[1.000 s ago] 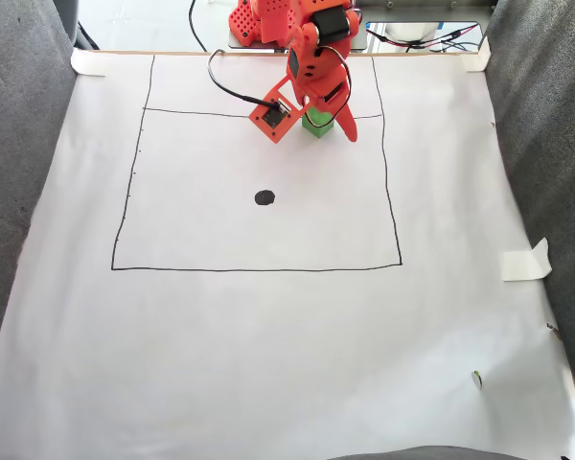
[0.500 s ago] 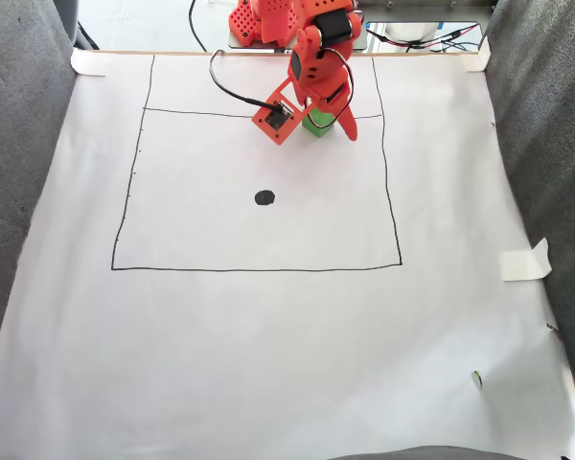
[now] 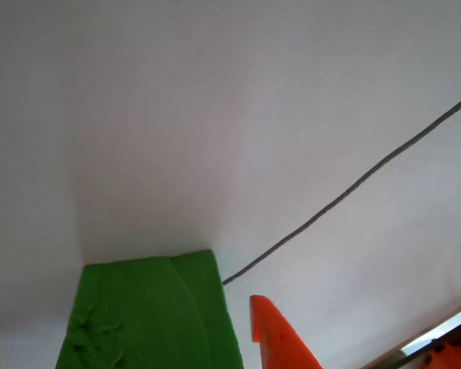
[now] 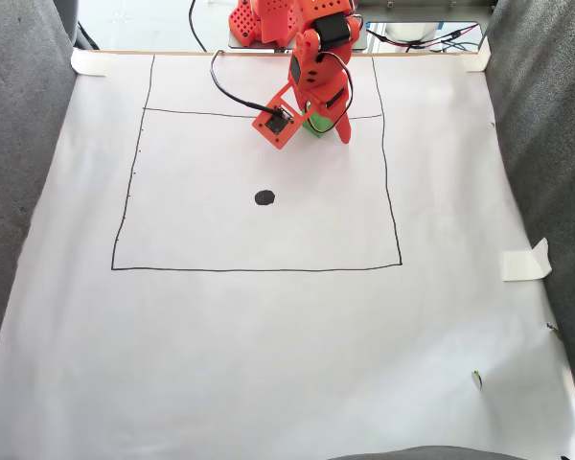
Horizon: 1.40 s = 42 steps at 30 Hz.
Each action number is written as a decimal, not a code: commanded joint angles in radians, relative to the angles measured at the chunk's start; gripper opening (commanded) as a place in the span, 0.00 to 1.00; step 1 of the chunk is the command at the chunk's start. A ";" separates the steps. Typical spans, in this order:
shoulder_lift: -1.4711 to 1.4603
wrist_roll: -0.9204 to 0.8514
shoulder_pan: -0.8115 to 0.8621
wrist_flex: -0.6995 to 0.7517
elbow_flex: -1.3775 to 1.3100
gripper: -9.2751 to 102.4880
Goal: Grasp the colored block, Place it on the black dot, and then return the arm to the default position.
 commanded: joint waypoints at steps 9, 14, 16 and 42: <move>0.012 0.018 0.008 -0.029 0.000 0.18; 0.061 0.051 0.017 -0.029 0.000 0.08; 0.083 0.060 0.028 -0.025 -0.005 0.08; -0.014 0.744 0.325 -0.038 -0.541 0.08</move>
